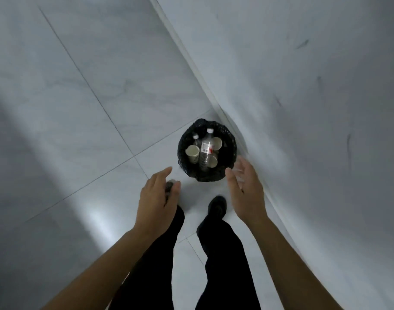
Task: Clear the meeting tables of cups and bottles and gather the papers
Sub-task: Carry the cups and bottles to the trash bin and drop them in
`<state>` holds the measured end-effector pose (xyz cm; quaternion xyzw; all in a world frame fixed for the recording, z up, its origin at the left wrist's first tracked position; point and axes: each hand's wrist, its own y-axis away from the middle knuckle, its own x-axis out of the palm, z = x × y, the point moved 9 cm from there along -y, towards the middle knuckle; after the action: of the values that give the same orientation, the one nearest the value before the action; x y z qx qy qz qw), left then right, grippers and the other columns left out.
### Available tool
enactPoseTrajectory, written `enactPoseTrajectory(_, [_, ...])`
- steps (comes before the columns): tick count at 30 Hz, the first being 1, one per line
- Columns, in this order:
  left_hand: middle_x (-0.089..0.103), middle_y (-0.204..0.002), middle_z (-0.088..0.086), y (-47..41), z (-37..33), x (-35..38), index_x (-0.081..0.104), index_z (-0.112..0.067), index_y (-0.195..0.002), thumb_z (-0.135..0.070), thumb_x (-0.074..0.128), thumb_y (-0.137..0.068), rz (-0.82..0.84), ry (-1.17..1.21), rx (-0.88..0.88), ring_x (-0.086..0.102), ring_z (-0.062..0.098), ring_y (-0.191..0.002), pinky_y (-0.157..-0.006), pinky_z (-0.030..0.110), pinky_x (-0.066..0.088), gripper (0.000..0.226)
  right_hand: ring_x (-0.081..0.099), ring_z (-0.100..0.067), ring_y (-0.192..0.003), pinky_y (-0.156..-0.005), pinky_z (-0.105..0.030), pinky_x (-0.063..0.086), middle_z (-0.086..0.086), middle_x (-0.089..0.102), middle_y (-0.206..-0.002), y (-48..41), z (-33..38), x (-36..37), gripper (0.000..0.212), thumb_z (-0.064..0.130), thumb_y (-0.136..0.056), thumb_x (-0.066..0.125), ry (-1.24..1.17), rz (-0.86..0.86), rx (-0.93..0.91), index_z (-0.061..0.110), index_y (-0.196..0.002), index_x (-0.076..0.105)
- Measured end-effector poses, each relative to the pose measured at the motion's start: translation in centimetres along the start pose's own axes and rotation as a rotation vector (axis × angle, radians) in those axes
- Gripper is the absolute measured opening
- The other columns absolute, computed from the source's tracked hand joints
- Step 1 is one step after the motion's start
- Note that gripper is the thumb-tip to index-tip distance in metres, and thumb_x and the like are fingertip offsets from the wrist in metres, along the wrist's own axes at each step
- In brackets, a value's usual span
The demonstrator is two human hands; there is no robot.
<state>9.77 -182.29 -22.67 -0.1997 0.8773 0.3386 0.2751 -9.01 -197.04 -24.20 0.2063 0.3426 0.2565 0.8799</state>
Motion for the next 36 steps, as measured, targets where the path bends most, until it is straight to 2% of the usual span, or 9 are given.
enactPoseTrajectory(6, [0.054,-0.137,-0.008,10.8,-10.8,-18.7,0.047,-0.020,-0.142,-0.042,0.047,-0.099,-0.280,0.082,0.140,0.052,0.010,-0.124,-0.097,0.021,0.040,0.048,0.057,0.017,-0.104,-0.084,-0.011,0.050,0.023,0.059,-0.119,12.6,17.7,-8.8,0.042,0.034,-0.099,0.058,-0.188,-0.006,-0.209,0.036,-0.138,0.045])
enactPoseTrajectory(9, [0.056,-0.135,-0.007,16.5,-13.9,-25.4,0.048,-0.019,-0.139,-0.035,0.051,-0.100,-0.511,0.147,0.196,0.053,0.007,-0.125,-0.100,0.024,0.044,0.042,0.056,0.017,-0.108,-0.084,-0.007,0.048,0.022,0.059,-0.124,17.3,23.0,-11.4,0.044,0.032,-0.098,0.058,-0.206,0.009,-0.404,0.030,-0.141,0.046])
enactPoseTrajectory(13, [0.056,-0.135,-0.012,25.5,-14.0,-28.1,0.050,-0.022,-0.136,-0.039,0.050,-0.099,-0.801,0.281,0.165,0.052,0.005,-0.126,-0.100,0.027,0.046,0.041,0.057,0.005,-0.119,-0.092,-0.015,0.049,0.017,0.059,-0.131,21.5,25.7,-12.3,0.052,0.035,-0.093,0.059,-0.166,0.113,-0.630,0.027,-0.143,0.046])
enactPoseTrajectory(18, [0.058,-0.130,-0.015,38.7,-8.4,-22.2,0.051,-0.026,-0.133,-0.036,0.055,-0.098,-1.146,0.466,-0.113,0.057,0.008,-0.121,-0.094,0.027,0.050,0.037,0.059,0.000,-0.118,-0.093,-0.012,0.048,0.015,0.061,-0.130,24.2,24.8,-9.0,0.054,0.032,-0.090,0.064,-0.084,0.368,-0.730,0.028,-0.141,0.048])
enactPoseTrajectory(21, [0.060,-0.127,-0.010,47.5,-3.4,-16.8,0.050,-0.027,-0.130,-0.037,0.055,-0.088,-1.259,0.579,-0.372,0.056,-0.001,-0.117,-0.093,0.029,0.053,0.044,0.060,-0.005,-0.117,-0.099,-0.031,0.052,0.015,0.059,-0.130,27.2,23.1,-3.9,0.054,0.030,-0.091,0.066,0.040,0.565,-0.738,0.030,-0.141,0.046])
enactPoseTrajectory(23, [0.060,-0.126,-0.007,54.4,-1.1,-14.1,0.050,-0.026,-0.132,-0.038,0.055,-0.085,-1.347,0.599,-0.505,0.057,-0.003,-0.114,-0.086,0.022,0.051,0.048,0.058,-0.003,-0.118,-0.099,-0.036,0.052,0.015,0.059,-0.130,31.0,22.4,-0.5,0.057,0.033,-0.089,0.066,0.125,0.697,-0.784,0.028,-0.142,0.045])
enactPoseTrajectory(25, [0.061,-0.126,-0.006,61.8,0.7,-11.8,0.050,-0.025,-0.134,-0.037,0.055,-0.085,-1.466,0.609,-0.627,0.059,-0.003,-0.111,-0.080,0.018,0.048,0.050,0.058,0.003,-0.116,-0.095,-0.028,0.051,0.017,0.059,-0.129,36.0,22.3,2.5,0.057,0.037,-0.087,0.066,0.185,0.814,-0.844,0.031,-0.141,0.046])
enactPoseTrajectory(30, [0.064,-0.122,-0.007,77.6,3.9,-4.7,0.051,-0.027,-0.133,-0.034,0.057,-0.087,-1.814,0.686,-0.836,0.059,-0.012,-0.103,-0.074,0.014,0.050,0.047,0.060,0.003,-0.115,-0.088,-0.014,0.051,0.017,0.063,-0.125,50.6,20.7,10.8,0.054,0.022,-0.089,0.070,0.284,1.089,-1.027,0.032,-0.138,0.049])
enactPoseTrajectory(36, [0.067,-0.116,-0.016,92.1,10.5,5.1,0.052,-0.045,-0.119,-0.028,0.061,-0.085,-2.074,0.806,-1.041,0.059,-0.006,-0.110,-0.081,0.002,0.046,0.039,0.063,-0.001,-0.113,-0.084,-0.019,0.054,0.019,0.066,-0.118,67.7,11.8,21.9,0.052,0.017,-0.088,0.073,0.428,1.305,-1.129,0.039,-0.130,0.053])
